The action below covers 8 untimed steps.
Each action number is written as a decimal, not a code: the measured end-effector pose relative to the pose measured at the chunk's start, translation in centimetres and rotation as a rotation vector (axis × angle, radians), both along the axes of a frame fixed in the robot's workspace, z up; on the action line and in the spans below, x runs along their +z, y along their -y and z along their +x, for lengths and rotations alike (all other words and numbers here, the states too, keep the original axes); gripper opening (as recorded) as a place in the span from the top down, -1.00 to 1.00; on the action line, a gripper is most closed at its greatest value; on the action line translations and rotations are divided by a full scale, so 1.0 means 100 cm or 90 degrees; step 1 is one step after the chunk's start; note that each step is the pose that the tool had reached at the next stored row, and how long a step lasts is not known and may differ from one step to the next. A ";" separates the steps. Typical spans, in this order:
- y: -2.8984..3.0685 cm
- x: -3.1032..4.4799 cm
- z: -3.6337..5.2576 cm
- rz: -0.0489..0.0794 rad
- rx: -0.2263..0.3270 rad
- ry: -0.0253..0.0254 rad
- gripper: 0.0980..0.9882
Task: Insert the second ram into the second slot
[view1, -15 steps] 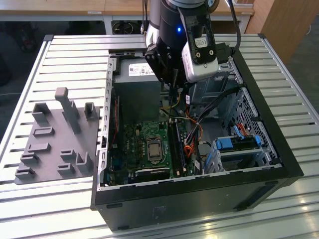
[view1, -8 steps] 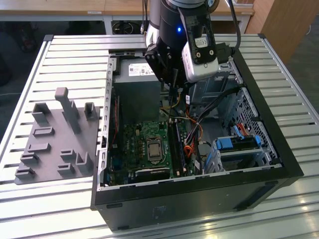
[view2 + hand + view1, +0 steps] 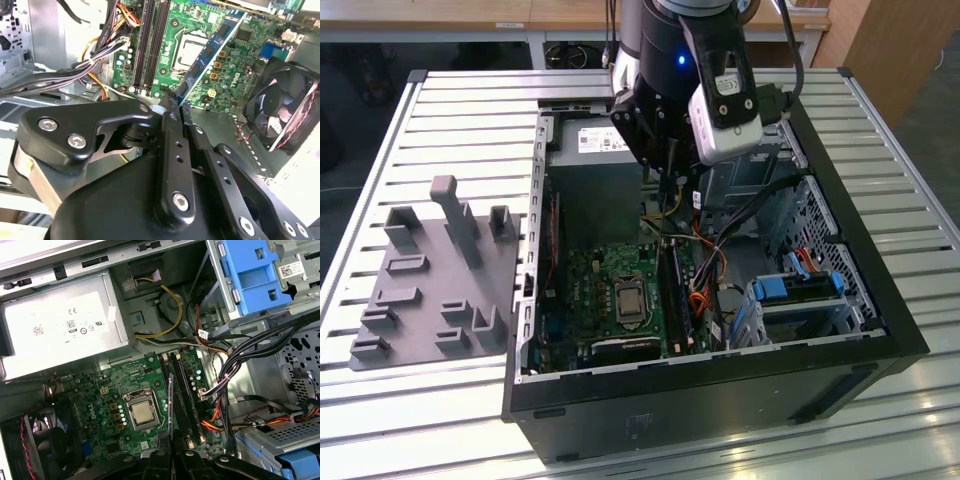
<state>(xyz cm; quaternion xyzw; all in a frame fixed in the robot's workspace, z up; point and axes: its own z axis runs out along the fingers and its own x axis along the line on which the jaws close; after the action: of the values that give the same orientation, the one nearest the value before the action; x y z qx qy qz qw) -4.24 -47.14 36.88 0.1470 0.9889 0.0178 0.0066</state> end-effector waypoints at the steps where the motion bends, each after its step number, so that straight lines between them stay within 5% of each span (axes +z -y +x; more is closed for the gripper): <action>1: 0.0000 0.0000 0.0000 0.000 0.008 0.0000 0.91; 8: 0.0000 -0.0001 0.0000 0.000 0.054 0.0000 0.91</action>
<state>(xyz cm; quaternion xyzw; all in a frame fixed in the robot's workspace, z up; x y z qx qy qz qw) -4.24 -47.14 36.87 0.1049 0.9943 0.0180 0.0058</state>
